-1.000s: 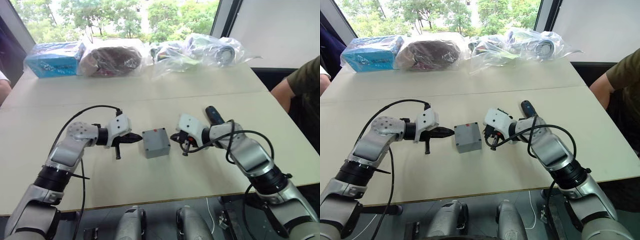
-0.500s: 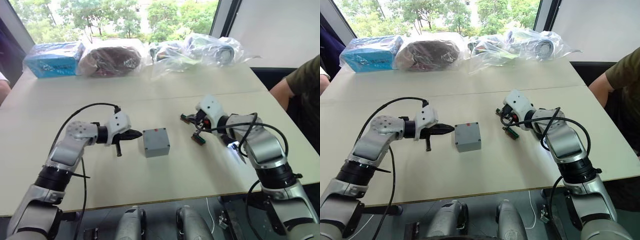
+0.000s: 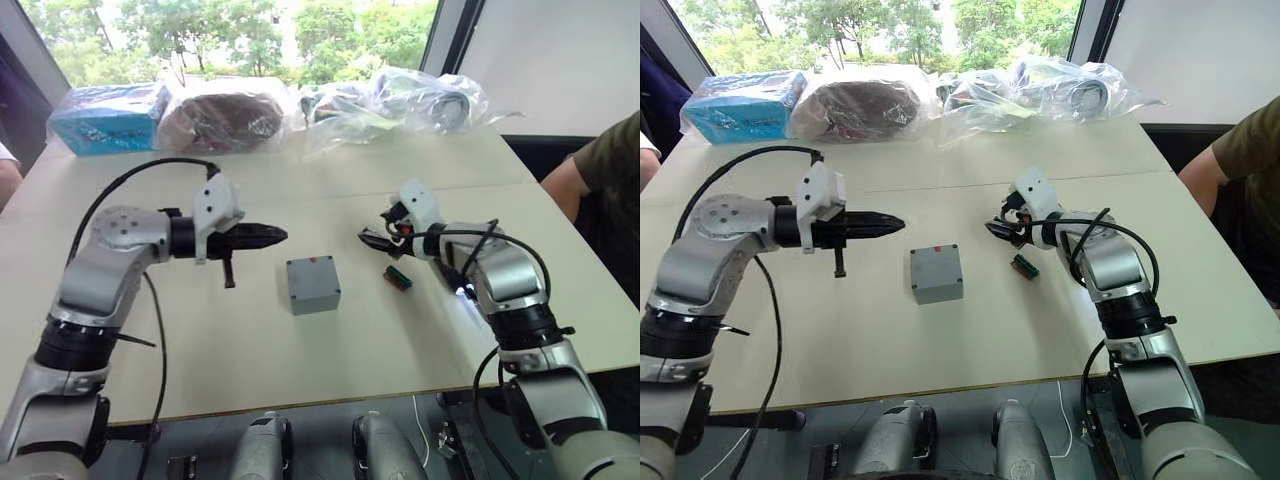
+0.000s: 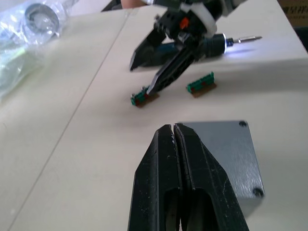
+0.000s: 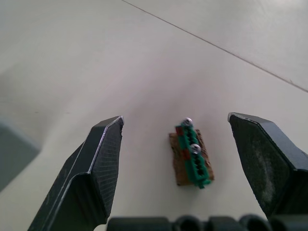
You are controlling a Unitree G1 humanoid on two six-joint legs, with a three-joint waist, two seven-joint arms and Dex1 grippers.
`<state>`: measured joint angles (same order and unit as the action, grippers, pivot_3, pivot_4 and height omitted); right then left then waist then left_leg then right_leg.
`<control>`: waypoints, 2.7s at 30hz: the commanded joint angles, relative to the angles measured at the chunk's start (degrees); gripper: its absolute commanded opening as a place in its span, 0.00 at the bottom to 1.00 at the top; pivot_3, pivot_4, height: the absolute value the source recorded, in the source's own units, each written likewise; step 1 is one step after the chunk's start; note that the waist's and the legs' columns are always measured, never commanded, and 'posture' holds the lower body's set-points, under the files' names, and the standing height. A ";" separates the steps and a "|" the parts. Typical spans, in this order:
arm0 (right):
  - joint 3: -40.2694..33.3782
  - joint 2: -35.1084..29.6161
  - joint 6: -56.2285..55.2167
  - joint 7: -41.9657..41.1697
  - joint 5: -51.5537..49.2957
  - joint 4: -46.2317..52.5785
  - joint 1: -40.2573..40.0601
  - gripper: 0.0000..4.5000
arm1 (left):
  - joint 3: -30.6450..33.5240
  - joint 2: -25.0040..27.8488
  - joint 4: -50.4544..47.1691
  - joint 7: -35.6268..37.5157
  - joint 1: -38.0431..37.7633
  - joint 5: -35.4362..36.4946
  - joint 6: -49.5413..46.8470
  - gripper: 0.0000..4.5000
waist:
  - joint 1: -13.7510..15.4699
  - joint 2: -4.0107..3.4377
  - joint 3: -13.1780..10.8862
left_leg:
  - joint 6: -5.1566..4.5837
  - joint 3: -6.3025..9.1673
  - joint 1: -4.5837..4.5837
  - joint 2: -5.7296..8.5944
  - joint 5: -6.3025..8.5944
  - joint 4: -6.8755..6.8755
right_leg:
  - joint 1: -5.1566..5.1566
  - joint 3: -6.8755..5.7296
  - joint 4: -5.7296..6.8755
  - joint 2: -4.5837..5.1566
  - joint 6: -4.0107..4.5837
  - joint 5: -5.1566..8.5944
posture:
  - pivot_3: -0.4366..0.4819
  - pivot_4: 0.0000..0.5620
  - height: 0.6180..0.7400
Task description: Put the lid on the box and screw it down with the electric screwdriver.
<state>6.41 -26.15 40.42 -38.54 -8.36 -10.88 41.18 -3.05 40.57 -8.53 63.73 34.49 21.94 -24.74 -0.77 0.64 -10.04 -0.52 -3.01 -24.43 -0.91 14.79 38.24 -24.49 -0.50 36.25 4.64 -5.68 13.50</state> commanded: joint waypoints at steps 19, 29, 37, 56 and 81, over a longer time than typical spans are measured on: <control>-0.51 1.47 -3.16 -1.58 0.32 -10.72 5.57 0.65 | -1.55 -0.67 -2.45 -2.15 0.09 -0.94 0.54 0.00 | -0.04 -0.01 0.00 | 0.01 0.00 0.00 -0.01 -0.01 -0.01 | -0.01 0.00 0.00 0.00 0.00 0.00 | 0.48 0.27 1.00; -0.72 1.27 -3.04 -1.64 0.70 -11.04 5.74 0.01 | -1.48 -0.95 -2.41 -2.13 -0.05 -1.09 0.49 0.00 | -0.03 -0.01 0.00 | 0.01 0.00 0.00 -0.01 -0.01 -0.01 | -0.01 0.00 0.00 0.00 0.00 0.00 | 0.48 0.27 1.00; -2.61 -0.31 4.03 -2.07 -1.97 -2.83 6.19 0.01 | -1.40 -0.71 -3.00 -2.14 -0.91 -0.97 0.17 0.00 | 0.00 -0.01 -0.01 | 0.01 0.00 0.00 -0.01 -0.01 -0.01 | -0.01 0.00 0.00 0.00 0.00 0.00 | 0.48 0.27 1.00; 6.38 -0.41 24.83 -3.39 -12.79 27.68 4.22 0.01 | -0.70 4.10 -5.72 -0.70 -6.41 -1.06 -0.44 0.00 | 0.20 -0.03 -0.02 | 0.01 0.02 -0.01 -0.01 -0.01 -0.02 | -0.04 0.00 0.02 0.04 0.01 0.00 | 0.48 0.27 1.00; 9.97 -1.84 17.73 -4.04 -10.35 19.80 4.40 0.01 | -1.38 2.90 -7.52 -2.50 -6.19 -0.68 -1.46 0.00 | 0.09 -0.03 -0.02 | 0.01 0.01 -0.01 -0.02 -0.01 -0.01 | -0.03 0.00 0.01 0.02 0.01 0.00 | 0.48 0.27 1.00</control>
<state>17.16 -28.08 59.52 -42.59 -18.97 8.49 44.88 -5.22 43.48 -13.79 61.61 27.64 20.67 -26.02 -0.69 0.61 -10.06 -0.51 -2.99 -24.44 -0.93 14.78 38.23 -24.52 -0.49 36.26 4.66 -5.67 13.50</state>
